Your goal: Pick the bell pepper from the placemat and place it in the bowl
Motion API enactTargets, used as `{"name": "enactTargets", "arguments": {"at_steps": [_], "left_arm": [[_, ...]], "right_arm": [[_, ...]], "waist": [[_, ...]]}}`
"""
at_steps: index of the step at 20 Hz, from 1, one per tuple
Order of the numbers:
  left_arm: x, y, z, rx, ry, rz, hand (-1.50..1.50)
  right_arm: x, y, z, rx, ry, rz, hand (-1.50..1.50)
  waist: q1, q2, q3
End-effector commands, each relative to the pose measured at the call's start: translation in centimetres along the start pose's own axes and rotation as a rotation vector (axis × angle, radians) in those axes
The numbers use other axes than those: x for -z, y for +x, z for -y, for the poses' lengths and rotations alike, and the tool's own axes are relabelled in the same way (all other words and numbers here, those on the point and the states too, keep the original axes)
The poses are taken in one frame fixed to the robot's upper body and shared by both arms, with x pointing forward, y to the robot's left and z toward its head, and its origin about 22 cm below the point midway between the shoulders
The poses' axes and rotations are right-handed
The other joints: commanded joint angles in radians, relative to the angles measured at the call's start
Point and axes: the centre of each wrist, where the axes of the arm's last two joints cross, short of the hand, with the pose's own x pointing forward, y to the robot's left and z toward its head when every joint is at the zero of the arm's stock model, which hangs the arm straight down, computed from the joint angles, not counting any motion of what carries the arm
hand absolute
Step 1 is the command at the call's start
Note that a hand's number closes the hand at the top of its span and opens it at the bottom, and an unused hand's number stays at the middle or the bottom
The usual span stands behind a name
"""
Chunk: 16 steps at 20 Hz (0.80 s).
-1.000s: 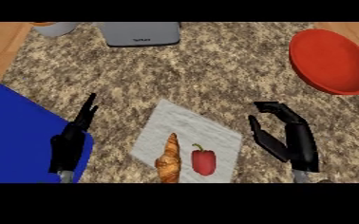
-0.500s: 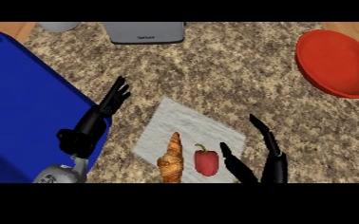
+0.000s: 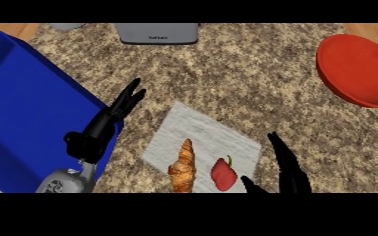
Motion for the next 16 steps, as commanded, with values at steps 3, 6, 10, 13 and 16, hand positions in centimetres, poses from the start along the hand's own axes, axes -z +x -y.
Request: {"name": "enactTargets", "arguments": {"at_steps": [3, 6, 10, 13, 16], "left_arm": [[0.6, 0.7, 0.4, 0.001, -0.032, 0.024, 0.0], [0.8, 0.6, 0.6, -0.011, -0.029, 0.011, 0.0], [0.6, 0.0, 1.0, -0.007, -0.03, 0.01, 0.0], [0.8, 0.9, 0.4, -0.01, -0.029, 0.013, 0.0], [0.3, 1.0, 1.0, -0.016, -0.015, 0.02, 0.0]], "right_arm": [[-0.6, 2.4, 0.9, -0.193, 0.319, -0.183, -1.5], [-0.7, 6.0, 2.1, -0.233, 0.415, -0.243, -1.5], [0.1, 12.8, 3.1, -0.252, 0.476, -0.299, -1.5], [0.5, 16.4, 3.7, -0.296, 0.509, -0.348, -1.5], [0.7, 17.8, 3.6, -0.311, 0.528, -0.382, -1.5]], "waist": [[0.022, 0.005, -0.002], [0.015, 0.001, 0.001], [0.026, 0.002, 0.005], [0.022, 0.0, 0.009], [0.016, -0.001, 0.01]]}}
